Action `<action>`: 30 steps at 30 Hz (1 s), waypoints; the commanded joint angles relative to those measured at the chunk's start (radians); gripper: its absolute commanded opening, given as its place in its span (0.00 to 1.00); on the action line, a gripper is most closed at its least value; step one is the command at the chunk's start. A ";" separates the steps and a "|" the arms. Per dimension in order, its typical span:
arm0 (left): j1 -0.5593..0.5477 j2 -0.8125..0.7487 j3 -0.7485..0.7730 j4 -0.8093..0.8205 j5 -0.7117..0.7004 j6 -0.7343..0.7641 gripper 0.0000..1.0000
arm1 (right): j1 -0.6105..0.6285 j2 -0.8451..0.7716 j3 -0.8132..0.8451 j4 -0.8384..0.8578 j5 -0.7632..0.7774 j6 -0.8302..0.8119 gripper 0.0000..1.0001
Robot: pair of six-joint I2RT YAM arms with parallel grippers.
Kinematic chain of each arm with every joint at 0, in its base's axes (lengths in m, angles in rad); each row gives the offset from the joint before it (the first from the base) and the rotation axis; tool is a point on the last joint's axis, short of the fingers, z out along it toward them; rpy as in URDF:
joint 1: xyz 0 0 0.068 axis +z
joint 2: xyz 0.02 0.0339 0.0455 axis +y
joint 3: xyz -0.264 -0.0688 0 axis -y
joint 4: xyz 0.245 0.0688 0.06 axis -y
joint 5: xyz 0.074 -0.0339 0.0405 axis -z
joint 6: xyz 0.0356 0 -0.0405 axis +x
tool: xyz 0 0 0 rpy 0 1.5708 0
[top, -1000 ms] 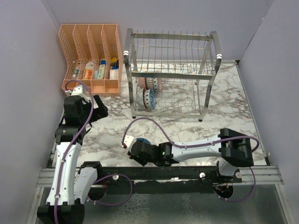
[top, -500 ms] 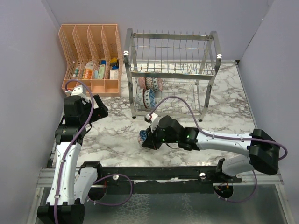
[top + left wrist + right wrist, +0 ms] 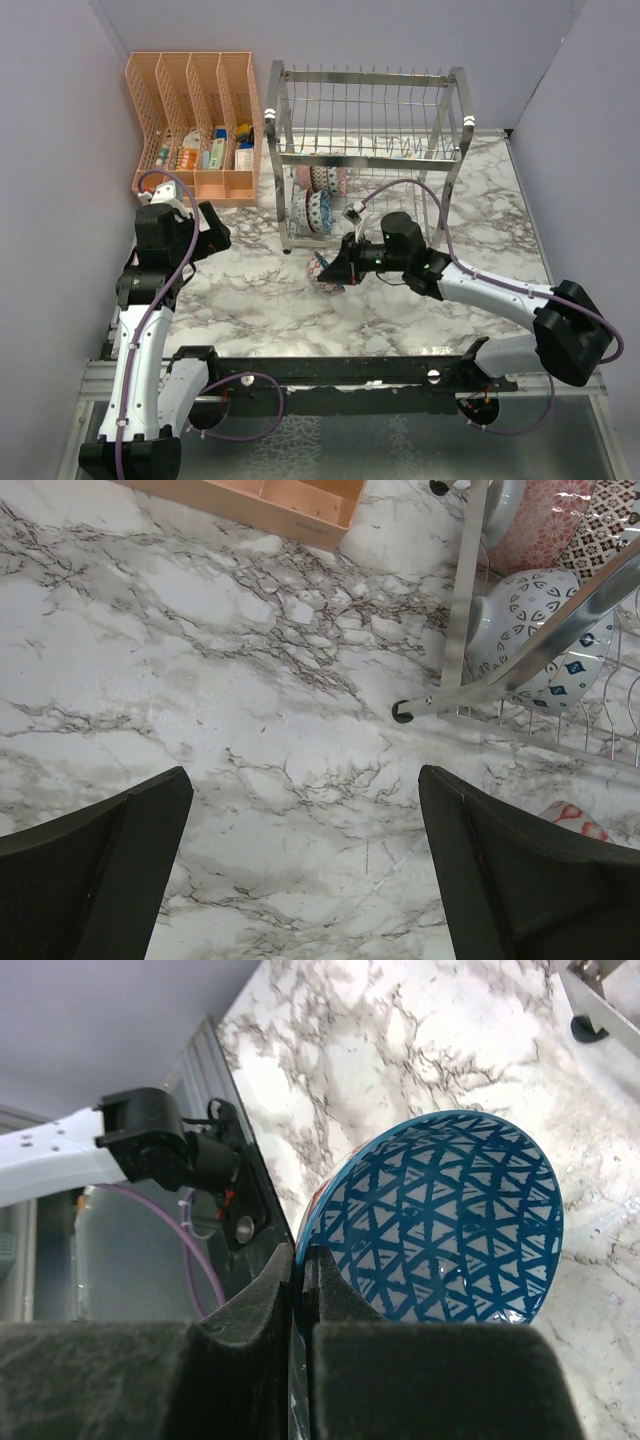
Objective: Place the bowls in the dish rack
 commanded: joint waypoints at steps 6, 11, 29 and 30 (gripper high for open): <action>0.003 -0.013 0.028 -0.005 -0.027 0.017 0.99 | -0.111 -0.032 0.034 0.149 -0.146 0.075 0.01; 0.003 -0.013 0.027 -0.002 -0.025 0.016 0.99 | -0.188 -0.008 0.025 0.229 -0.161 0.120 0.01; 0.003 -0.012 0.023 -0.006 -0.039 0.029 0.99 | -0.324 0.167 0.008 0.611 -0.093 0.287 0.01; 0.003 -0.011 0.025 -0.007 -0.038 0.031 0.99 | -0.325 0.174 0.006 0.621 -0.080 0.294 0.01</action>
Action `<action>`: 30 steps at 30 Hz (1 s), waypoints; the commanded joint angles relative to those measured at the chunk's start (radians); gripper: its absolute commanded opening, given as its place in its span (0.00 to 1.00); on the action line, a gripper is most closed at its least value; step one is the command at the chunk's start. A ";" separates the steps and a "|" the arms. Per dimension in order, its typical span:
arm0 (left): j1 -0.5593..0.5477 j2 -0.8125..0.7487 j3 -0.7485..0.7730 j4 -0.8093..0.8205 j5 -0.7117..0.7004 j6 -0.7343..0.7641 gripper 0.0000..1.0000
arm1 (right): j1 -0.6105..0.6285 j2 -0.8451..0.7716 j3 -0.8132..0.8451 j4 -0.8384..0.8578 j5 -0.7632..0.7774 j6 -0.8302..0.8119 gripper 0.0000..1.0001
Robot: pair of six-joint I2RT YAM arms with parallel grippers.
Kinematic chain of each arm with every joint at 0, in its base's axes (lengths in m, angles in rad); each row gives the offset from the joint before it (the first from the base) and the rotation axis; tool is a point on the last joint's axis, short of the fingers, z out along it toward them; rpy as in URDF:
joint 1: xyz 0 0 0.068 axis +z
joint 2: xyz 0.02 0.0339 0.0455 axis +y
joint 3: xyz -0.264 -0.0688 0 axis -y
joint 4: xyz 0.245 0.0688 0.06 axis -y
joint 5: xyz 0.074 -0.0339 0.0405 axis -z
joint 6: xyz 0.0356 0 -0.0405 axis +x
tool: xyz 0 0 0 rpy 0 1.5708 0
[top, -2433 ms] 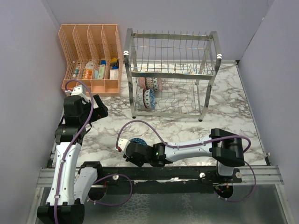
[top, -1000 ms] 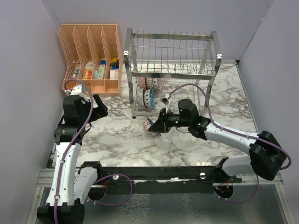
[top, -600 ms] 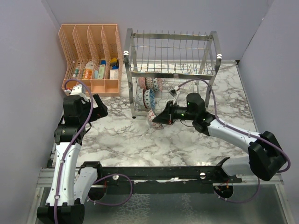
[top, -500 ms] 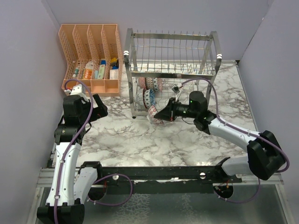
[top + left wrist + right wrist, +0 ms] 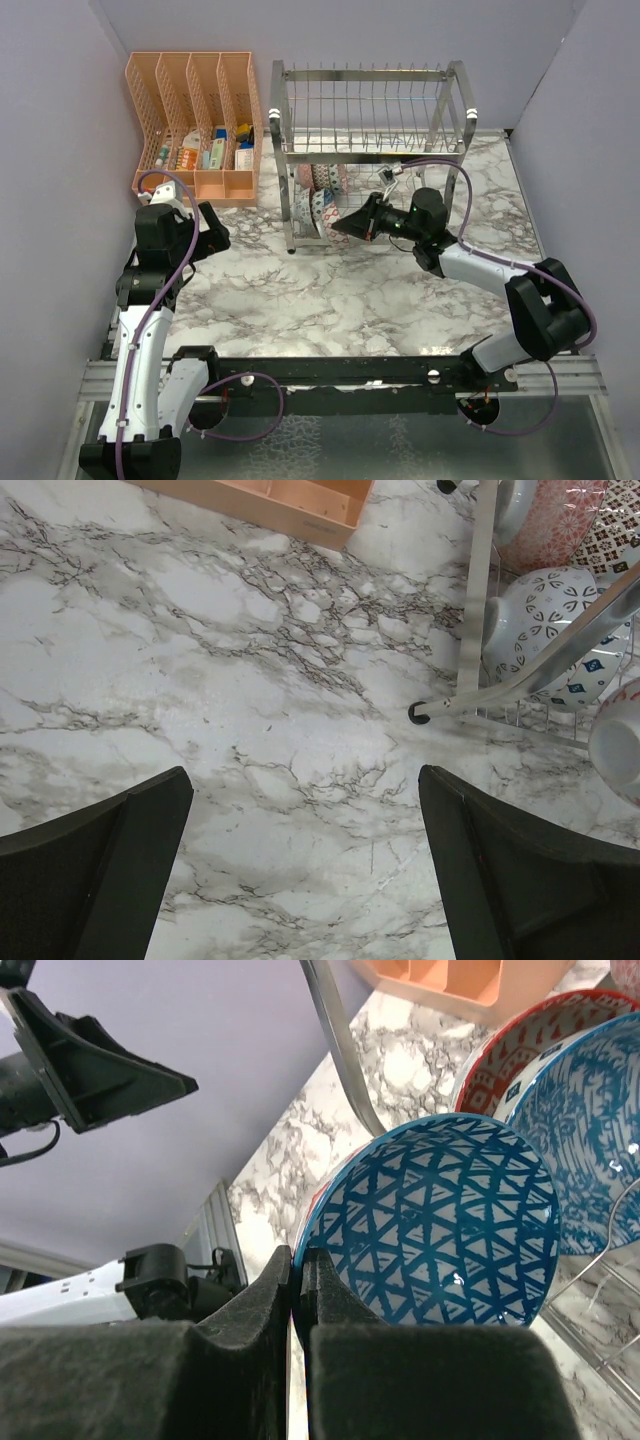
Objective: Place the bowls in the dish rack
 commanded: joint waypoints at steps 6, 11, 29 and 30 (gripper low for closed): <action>0.003 -0.020 0.024 -0.008 -0.037 0.025 0.99 | -0.019 0.067 -0.011 0.265 0.056 0.132 0.01; 0.003 -0.013 0.017 0.000 -0.027 0.023 0.99 | -0.019 0.081 -0.017 0.302 0.023 0.160 0.01; 0.003 -0.003 0.023 0.004 -0.027 0.033 0.99 | -0.021 0.118 -0.161 0.523 0.329 0.199 0.01; 0.004 -0.003 0.022 0.004 -0.029 0.034 0.99 | -0.021 0.130 -0.169 0.544 0.344 0.209 0.01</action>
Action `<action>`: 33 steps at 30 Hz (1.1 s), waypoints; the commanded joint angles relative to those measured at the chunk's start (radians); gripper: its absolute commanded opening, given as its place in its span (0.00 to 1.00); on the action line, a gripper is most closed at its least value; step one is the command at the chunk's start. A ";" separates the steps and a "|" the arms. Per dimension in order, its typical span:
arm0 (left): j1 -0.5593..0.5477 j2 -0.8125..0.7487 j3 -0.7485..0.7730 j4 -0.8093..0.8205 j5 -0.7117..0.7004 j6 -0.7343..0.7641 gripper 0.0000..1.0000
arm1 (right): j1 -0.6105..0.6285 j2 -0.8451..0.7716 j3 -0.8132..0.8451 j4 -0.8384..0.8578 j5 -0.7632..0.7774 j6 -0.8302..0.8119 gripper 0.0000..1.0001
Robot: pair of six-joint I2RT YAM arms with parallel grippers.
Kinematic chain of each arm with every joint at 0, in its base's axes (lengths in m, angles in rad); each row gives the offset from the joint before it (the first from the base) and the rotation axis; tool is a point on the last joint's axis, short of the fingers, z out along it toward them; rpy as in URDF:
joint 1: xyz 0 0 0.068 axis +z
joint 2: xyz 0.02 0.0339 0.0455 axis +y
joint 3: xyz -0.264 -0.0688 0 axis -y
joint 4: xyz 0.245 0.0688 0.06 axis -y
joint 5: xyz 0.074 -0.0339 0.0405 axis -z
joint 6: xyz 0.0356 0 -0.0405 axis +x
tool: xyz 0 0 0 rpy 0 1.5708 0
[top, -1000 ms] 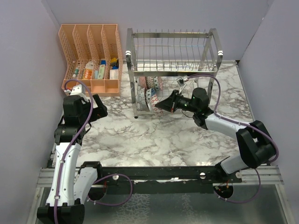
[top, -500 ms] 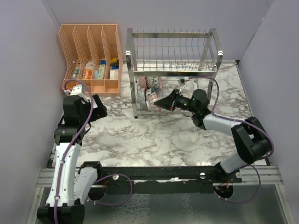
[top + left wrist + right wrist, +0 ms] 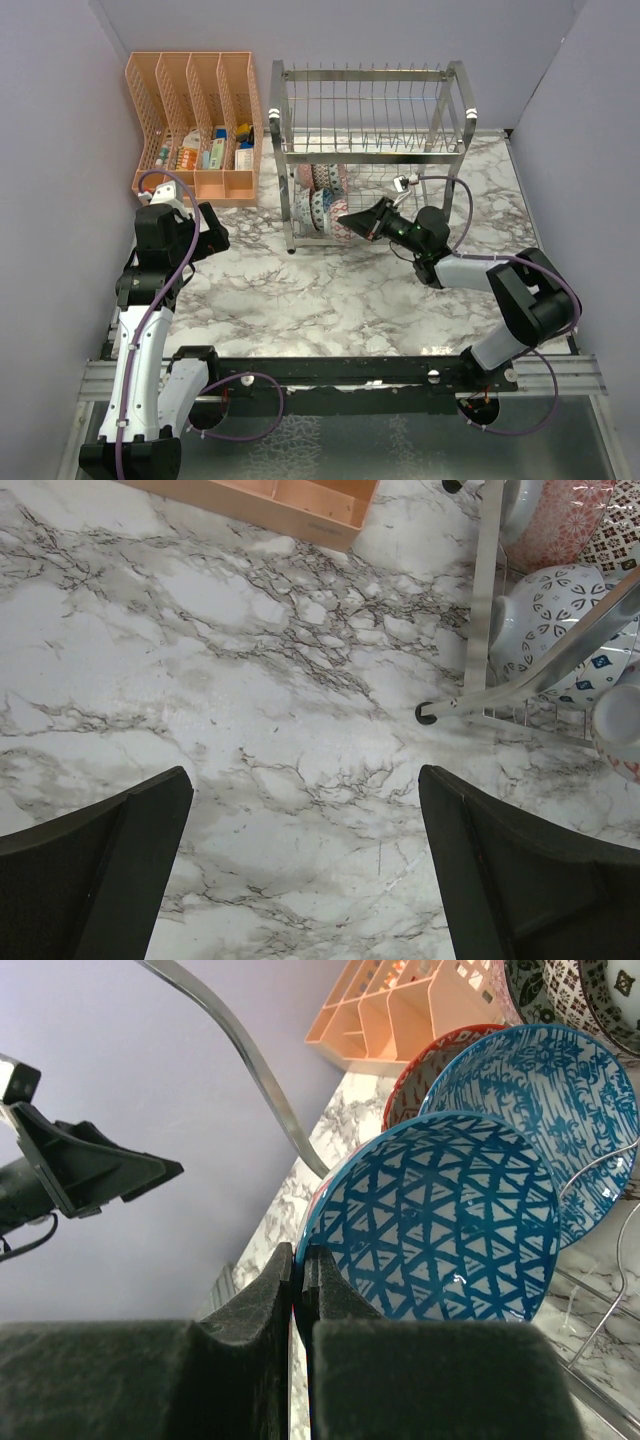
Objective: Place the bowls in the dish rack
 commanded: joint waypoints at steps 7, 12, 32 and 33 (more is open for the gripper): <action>0.003 0.007 0.015 0.013 -0.014 0.015 0.99 | -0.005 0.109 -0.057 0.337 0.237 0.091 0.01; 0.003 0.009 0.012 0.018 -0.011 0.013 0.99 | -0.006 0.142 -0.042 0.366 0.320 0.095 0.01; 0.003 0.025 0.009 0.023 -0.008 0.016 0.99 | -0.006 0.248 -0.033 0.454 0.429 0.188 0.01; 0.003 0.027 0.011 0.024 -0.008 0.017 0.99 | -0.005 0.253 -0.028 0.463 0.423 0.200 0.01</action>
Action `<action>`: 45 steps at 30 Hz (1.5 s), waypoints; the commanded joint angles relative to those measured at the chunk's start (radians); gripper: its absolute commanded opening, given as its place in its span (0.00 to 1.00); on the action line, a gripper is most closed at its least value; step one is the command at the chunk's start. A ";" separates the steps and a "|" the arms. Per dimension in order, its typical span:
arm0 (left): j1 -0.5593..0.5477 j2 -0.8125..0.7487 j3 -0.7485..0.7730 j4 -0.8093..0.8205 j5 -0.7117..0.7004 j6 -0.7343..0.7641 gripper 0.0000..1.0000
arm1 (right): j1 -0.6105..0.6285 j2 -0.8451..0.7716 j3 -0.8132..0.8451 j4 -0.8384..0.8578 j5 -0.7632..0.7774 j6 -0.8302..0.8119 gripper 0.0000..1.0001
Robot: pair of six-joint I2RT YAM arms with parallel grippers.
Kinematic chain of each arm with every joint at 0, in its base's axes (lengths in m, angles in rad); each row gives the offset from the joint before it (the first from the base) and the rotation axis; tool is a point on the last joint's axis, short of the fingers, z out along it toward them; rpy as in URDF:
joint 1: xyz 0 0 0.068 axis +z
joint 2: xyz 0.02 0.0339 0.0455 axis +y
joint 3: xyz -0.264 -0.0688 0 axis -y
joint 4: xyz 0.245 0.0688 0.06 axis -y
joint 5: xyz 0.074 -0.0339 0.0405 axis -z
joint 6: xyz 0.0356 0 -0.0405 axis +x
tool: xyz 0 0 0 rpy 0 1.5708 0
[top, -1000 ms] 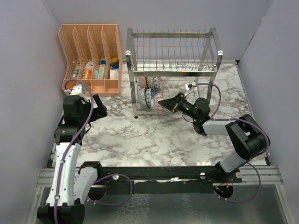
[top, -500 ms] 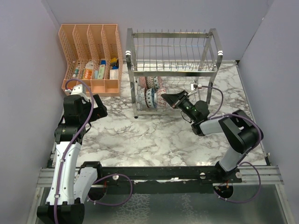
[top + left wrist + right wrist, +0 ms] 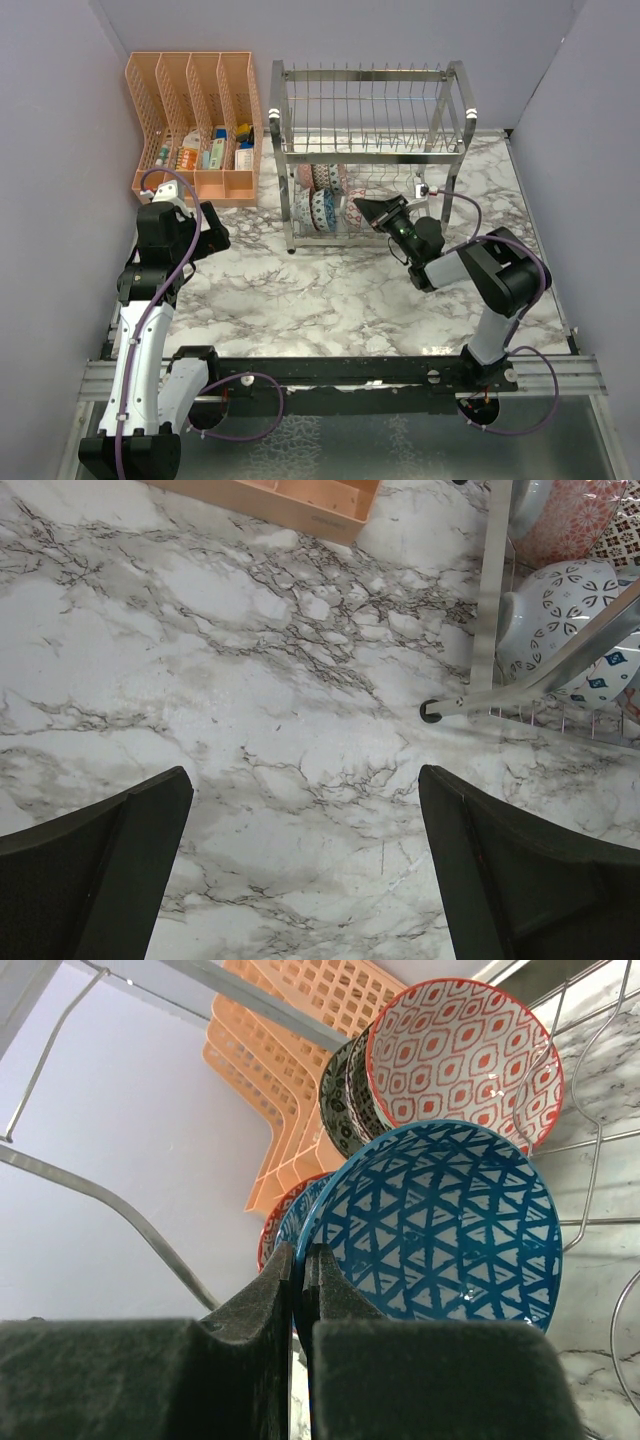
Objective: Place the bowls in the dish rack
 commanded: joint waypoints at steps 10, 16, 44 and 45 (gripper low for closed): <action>0.003 0.003 0.011 0.019 -0.010 0.011 0.99 | 0.001 0.008 0.081 0.088 -0.060 0.097 0.01; 0.003 0.003 0.012 0.019 -0.011 0.011 0.99 | 0.000 0.102 0.126 0.136 -0.115 0.179 0.01; 0.003 0.014 0.006 0.026 -0.011 0.012 0.99 | -0.005 0.218 0.095 0.190 -0.113 0.358 0.22; 0.003 0.014 0.006 0.026 -0.012 0.012 0.99 | -0.005 0.209 0.102 0.171 -0.116 0.346 0.24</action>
